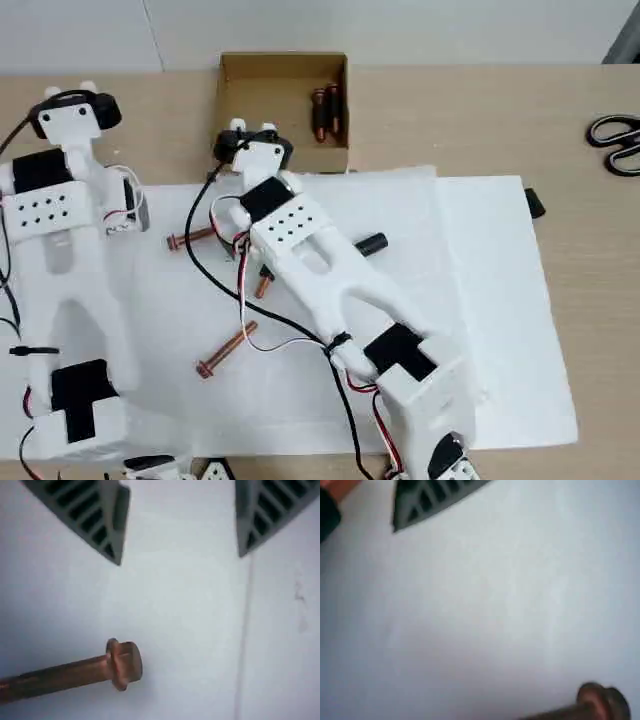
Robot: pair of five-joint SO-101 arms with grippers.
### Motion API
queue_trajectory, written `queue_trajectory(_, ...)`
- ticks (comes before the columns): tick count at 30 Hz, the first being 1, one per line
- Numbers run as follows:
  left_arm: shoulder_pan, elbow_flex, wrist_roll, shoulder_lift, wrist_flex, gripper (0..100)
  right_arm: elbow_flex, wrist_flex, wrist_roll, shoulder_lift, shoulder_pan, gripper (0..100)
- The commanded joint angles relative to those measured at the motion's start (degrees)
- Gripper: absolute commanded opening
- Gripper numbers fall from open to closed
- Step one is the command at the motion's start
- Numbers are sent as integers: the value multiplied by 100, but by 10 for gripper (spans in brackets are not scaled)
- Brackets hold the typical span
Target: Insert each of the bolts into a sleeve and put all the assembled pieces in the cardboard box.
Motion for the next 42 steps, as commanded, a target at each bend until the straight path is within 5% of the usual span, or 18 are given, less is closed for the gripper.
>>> queue_trajectory(1, -26, -75, -44, -316, -114, 145, -422, 356, -237, -40, 4, 120)
queue_trajectory(8, -26, -75, -53, -316, -114, 145, -510, 593, -273, -48, 13, 124)
queue_trajectory(15, -26, -75, -53, -325, -105, 145, -527, 567, -281, -4, 22, 285)
queue_trajectory(23, -35, -84, -53, -325, -18, 145, -527, 40, -237, 13, 22, 198)
queue_trajectory(42, -35, -84, -53, -325, -26, 145, -536, -259, -229, 936, 338, 194)
